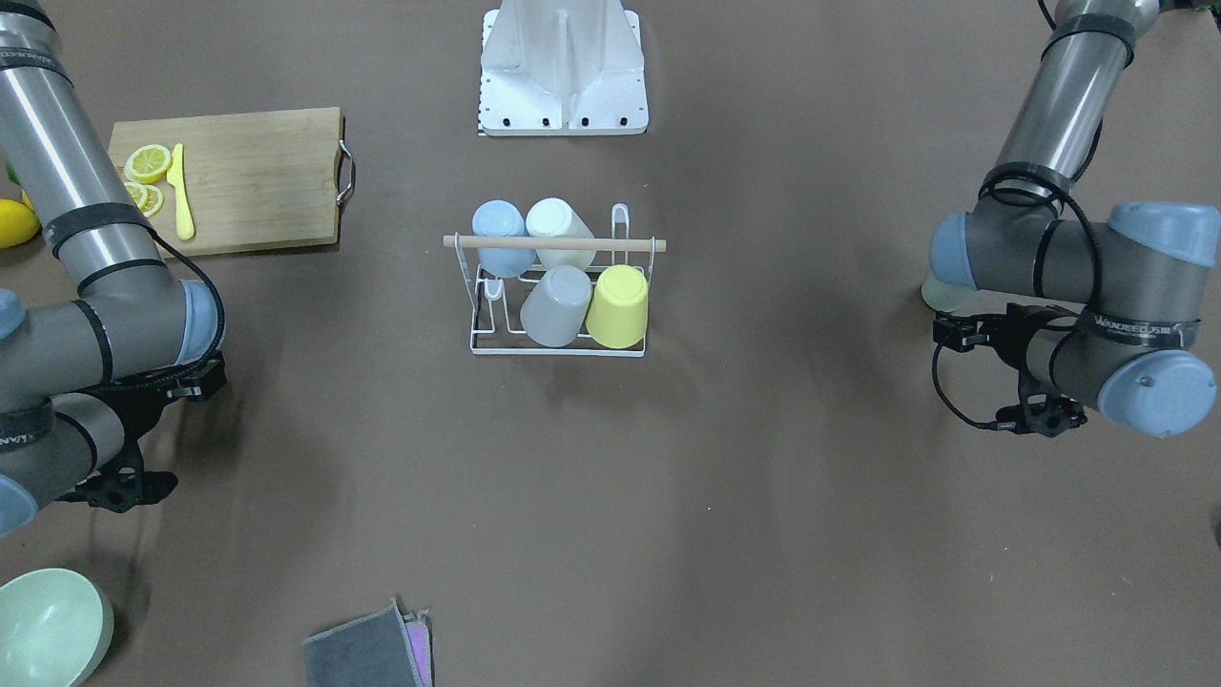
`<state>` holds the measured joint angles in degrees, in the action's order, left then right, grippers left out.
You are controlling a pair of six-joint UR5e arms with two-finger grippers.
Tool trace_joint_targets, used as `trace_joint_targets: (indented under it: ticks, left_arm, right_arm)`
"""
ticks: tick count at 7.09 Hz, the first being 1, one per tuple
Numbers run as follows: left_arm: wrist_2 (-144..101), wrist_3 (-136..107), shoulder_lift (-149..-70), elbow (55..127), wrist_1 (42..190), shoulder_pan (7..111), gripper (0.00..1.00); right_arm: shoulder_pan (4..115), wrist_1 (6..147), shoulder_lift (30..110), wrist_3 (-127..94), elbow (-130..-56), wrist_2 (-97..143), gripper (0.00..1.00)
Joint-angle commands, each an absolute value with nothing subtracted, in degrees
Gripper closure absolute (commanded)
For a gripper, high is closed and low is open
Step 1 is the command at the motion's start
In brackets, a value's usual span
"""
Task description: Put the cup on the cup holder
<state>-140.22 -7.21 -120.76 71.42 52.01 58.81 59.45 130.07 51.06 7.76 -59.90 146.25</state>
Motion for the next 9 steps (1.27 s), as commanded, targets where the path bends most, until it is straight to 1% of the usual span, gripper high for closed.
trace_joint_targets:
  ticks: [1,2,5,7,8,9]
  left_arm:
    - [-140.45,-7.12,-119.45,71.46,51.94,57.57,0.03]
    - [-140.54,-7.21,-119.01,71.46,51.94,57.05,0.03]
    - [-140.62,-7.21,-116.99,71.98,52.03,55.38,0.03]
    - [-143.42,-7.29,-116.37,72.07,52.03,53.97,0.19]
    - [-144.05,-7.38,-116.28,72.07,52.03,53.62,0.33]
    - [-144.23,-7.47,-116.11,72.16,52.03,53.44,0.47]
  right_arm:
    - [63.88,129.82,51.68,17.78,-64.67,150.70,0.75]
    - [65.81,127.12,52.03,23.58,-65.04,154.30,0.75]
    - [68.37,109.92,54.66,24.52,-65.13,170.61,0.75]
    - [69.17,100.50,55.19,25.48,-64.95,183.89,0.75]
    - [69.08,99.50,55.46,32.62,-64.78,189.35,0.72]
    - [69.17,99.58,56.68,44.79,-64.60,196.71,0.71]
